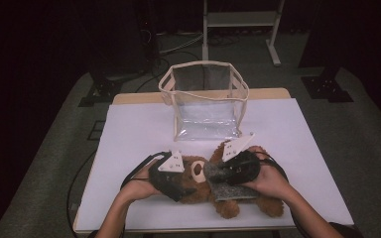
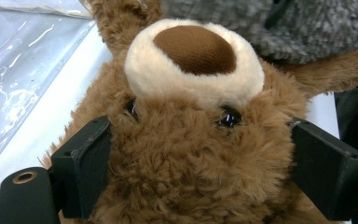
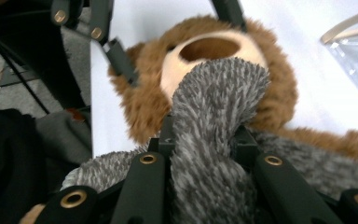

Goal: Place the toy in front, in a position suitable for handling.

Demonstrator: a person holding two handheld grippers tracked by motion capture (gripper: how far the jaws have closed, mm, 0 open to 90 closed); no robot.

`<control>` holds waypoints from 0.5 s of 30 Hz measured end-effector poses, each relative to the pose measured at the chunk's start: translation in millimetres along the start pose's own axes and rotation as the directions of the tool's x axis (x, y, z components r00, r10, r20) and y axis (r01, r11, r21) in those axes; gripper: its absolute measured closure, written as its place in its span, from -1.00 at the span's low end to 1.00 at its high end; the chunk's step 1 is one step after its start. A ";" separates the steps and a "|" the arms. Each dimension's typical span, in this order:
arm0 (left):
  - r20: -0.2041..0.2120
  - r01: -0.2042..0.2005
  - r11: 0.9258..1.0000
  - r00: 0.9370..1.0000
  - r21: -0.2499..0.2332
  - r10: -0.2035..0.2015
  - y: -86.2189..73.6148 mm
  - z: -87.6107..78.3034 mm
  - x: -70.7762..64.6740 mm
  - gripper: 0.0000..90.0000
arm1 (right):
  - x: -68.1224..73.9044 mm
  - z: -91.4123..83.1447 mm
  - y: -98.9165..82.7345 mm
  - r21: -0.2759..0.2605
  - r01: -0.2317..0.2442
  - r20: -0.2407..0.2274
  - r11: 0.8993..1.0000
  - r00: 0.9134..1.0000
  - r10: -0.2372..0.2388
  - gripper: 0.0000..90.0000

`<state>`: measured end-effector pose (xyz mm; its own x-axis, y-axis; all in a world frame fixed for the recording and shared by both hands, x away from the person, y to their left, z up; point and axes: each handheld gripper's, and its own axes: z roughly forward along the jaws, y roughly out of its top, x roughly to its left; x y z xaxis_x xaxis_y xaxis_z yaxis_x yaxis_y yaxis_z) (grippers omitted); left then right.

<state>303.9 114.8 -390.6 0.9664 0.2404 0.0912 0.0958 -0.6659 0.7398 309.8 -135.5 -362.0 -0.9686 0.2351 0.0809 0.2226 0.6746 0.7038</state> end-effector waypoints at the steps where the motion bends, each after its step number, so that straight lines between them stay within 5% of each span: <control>1: 0.000 -0.001 1.000 1.000 0.000 0.001 0.2 -0.1 0.2 -0.69 | 0.8 -1.2 -2.7 0.004 0.001 -0.001 1.000 1.000 -0.001 0.60; 9: -0.004 0.003 1.000 1.000 0.001 -0.003 1.1 0.1 0.5 -0.69 | 6.9 -19.7 -18.1 0.000 -0.011 0.004 1.000 1.000 0.011 0.60; 15: -0.013 0.012 1.000 1.000 0.004 -0.012 1.4 0.5 2.2 -0.69 | 13.6 -11.4 -13.6 0.001 0.011 -0.011 1.000 1.000 -0.011 0.60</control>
<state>306.3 114.1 -389.7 0.9619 0.2577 0.0910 0.1084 -0.6655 0.7385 292.3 -149.4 -362.4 -0.9722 0.2199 0.0805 0.2116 0.6780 0.7040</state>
